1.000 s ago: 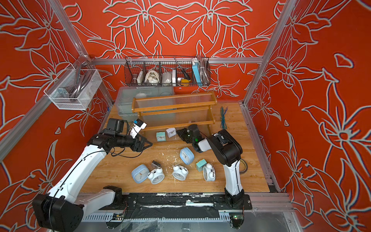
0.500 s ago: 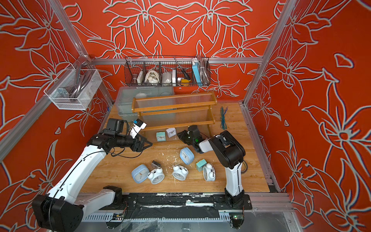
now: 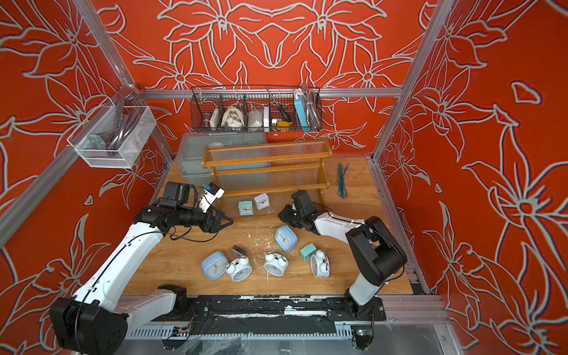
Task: Place the alarm clocks on the shelf by style
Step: Pick up the alarm from the center of the board.
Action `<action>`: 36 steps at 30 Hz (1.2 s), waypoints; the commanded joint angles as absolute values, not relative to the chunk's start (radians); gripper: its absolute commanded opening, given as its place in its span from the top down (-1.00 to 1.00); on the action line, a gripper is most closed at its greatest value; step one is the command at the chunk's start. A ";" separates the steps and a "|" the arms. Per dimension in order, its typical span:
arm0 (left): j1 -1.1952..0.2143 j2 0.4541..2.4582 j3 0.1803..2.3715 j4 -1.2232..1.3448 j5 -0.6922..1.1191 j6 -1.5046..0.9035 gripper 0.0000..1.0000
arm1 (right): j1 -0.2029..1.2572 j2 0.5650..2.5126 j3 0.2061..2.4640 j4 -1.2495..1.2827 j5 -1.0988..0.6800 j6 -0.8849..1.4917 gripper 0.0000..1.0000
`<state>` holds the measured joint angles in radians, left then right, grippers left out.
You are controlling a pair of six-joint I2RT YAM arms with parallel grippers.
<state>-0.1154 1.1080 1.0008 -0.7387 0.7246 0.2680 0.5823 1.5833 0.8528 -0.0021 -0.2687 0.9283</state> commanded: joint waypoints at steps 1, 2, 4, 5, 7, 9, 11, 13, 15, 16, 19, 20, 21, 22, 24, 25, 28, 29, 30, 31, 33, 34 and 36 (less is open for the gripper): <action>-0.107 1.090 0.995 -0.741 0.751 0.268 -0.36 | 0.582 1.438 0.942 -0.296 -0.162 0.742 0.31; -0.107 1.090 0.994 -0.740 0.752 0.268 -0.36 | 0.582 1.406 0.952 -0.359 -0.144 0.718 0.29; -0.107 1.089 0.993 -0.739 0.755 0.270 -0.36 | 0.581 1.345 0.960 -0.458 -0.122 0.680 0.24; -0.106 1.089 0.993 -0.739 0.756 0.270 -0.36 | 0.582 1.314 0.958 -0.495 -0.116 0.668 0.23; -0.107 1.089 0.993 -0.738 0.759 0.270 -0.36 | 0.583 1.257 0.942 -0.541 -0.100 0.661 0.22; -0.107 1.090 0.993 -0.738 0.761 0.270 -0.36 | 0.583 1.205 0.918 -0.562 -0.098 0.660 0.21; -0.107 1.090 0.992 -0.739 0.762 0.270 -0.36 | 0.583 1.156 0.905 -0.592 -0.097 0.651 0.21; -0.107 1.088 0.994 -0.742 0.765 0.269 -0.36 | 0.581 1.118 0.908 -0.658 -0.089 0.626 0.19; -0.107 1.087 0.994 -0.742 0.766 0.270 -0.36 | 0.581 1.095 0.926 -0.746 -0.077 0.595 0.10; -0.107 1.088 0.994 -0.742 0.767 0.270 -0.36 | 0.582 1.088 0.940 -0.799 -0.069 0.579 0.04; -0.107 1.089 0.995 -0.741 0.770 0.270 -0.36 | 0.582 1.079 0.974 -0.936 -0.051 0.534 -0.15; -0.107 1.089 0.993 -0.741 0.770 0.270 -0.36 | 0.583 1.078 0.978 -0.965 -0.047 0.527 -0.22; -0.107 1.089 0.993 -0.741 0.770 0.271 -0.36 | 0.584 1.079 0.979 -0.994 -0.048 0.521 -0.29; -0.107 1.089 0.993 -0.741 0.770 0.272 -0.36 | 0.586 1.080 0.976 -1.012 -0.053 0.517 -0.36; -0.107 1.089 0.993 -0.741 0.770 0.273 -0.36 | 0.592 1.090 0.963 -1.029 -0.071 0.514 -0.44; -0.107 1.089 0.993 -0.741 0.770 0.273 -0.36 | 0.601 1.096 0.953 -1.028 -0.081 0.512 -0.48; -0.107 1.090 0.993 -0.739 0.770 0.273 -0.36 | 0.644 1.118 0.926 -1.008 -0.084 0.499 -0.58; -0.107 1.091 0.993 -0.739 0.770 0.273 -0.36 | 0.657 1.128 0.922 -1.001 -0.082 0.493 -0.60; -0.106 1.092 0.991 -0.739 0.770 0.273 -0.36 | 0.673 1.137 0.921 -0.993 -0.079 0.488 -0.65; -0.107 1.092 0.991 -0.739 0.770 0.273 -0.36 | 0.687 1.149 0.920 -0.984 -0.073 0.479 -0.69; -0.107 1.092 0.990 -0.738 0.770 0.273 -0.36 | 0.700 1.172 0.920 -0.969 -0.064 0.463 -0.74; -0.107 1.092 0.990 -0.739 0.770 0.273 -0.36 | 0.705 1.187 0.922 -0.965 -0.062 0.454 -0.76; -0.107 1.090 0.991 -0.739 0.767 0.273 -0.36 | 0.709 1.217 0.921 -0.956 -0.063 0.437 -0.80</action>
<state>-0.1120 1.1076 1.0004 -0.7387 0.7467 0.2684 0.6994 1.1896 0.9337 -0.9600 -0.0826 0.4763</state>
